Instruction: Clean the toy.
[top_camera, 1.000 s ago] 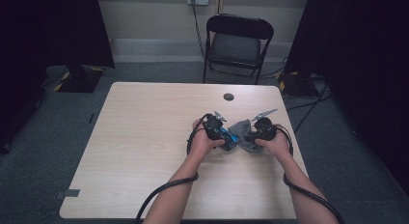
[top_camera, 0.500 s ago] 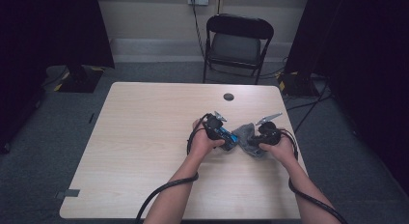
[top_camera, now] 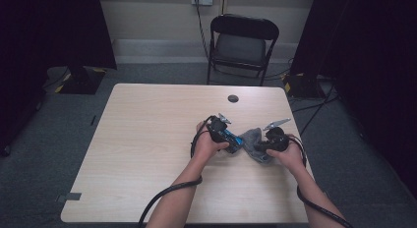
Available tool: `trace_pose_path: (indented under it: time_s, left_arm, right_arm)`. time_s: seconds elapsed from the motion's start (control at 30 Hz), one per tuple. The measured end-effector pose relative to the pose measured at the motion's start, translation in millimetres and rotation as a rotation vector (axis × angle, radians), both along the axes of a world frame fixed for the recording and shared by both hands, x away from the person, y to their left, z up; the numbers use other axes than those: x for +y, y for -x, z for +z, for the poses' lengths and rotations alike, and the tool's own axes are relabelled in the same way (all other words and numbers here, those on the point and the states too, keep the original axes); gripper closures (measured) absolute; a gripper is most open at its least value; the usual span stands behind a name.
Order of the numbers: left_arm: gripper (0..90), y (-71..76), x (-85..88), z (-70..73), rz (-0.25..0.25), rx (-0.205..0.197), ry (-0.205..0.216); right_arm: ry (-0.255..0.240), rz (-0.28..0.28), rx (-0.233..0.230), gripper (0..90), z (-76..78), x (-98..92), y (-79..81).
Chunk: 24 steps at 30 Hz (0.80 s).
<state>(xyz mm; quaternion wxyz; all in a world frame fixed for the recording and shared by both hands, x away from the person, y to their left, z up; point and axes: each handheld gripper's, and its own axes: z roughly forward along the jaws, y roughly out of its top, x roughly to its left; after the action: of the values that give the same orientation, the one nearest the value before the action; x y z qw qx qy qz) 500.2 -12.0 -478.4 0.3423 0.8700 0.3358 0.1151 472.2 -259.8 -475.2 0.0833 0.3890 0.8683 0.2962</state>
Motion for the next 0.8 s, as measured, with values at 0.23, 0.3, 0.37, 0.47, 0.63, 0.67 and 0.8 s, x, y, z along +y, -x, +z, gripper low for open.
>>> trace_pose_path:
  time_s: [0.23,0.3,0.37,0.47,0.63,0.67,0.8]
  left_arm:
    - [0.0,0.1,-0.5,0.4,0.001,0.005,-0.002]
    - [0.0,0.0,-0.6,0.6,0.002,0.005,-0.005]
    - [0.0,0.1,-0.6,0.4,0.001,0.006,-0.003]
    - [0.0,0.5,-0.8,0.3,0.003,0.005,0.001]
    - [0.2,0.3,-0.6,0.6,0.004,0.007,-0.005]
    - [0.1,0.4,-0.8,0.7,0.005,0.008,-0.004]
    - [0.2,0.4,-1.0,0.8,0.007,0.010,-0.005]
  right_arm:
    - [-0.003,-0.001,-0.016,72.3,-0.8,-3.3,11.0]
    - [-0.010,-0.004,-0.018,72.3,-1.3,-4.4,13.5]
    - [-0.011,-0.001,-0.021,72.4,-1.5,-5.0,16.1]
    - [-0.012,0.002,-0.021,72.3,-1.5,-5.5,19.3]
    - [0.003,0.010,-0.019,72.4,-0.4,-4.9,24.7]
    - [0.006,0.016,-0.019,72.4,-0.2,-5.0,26.1]
    - [0.003,0.017,-0.013,72.4,-0.1,-7.0,31.6]
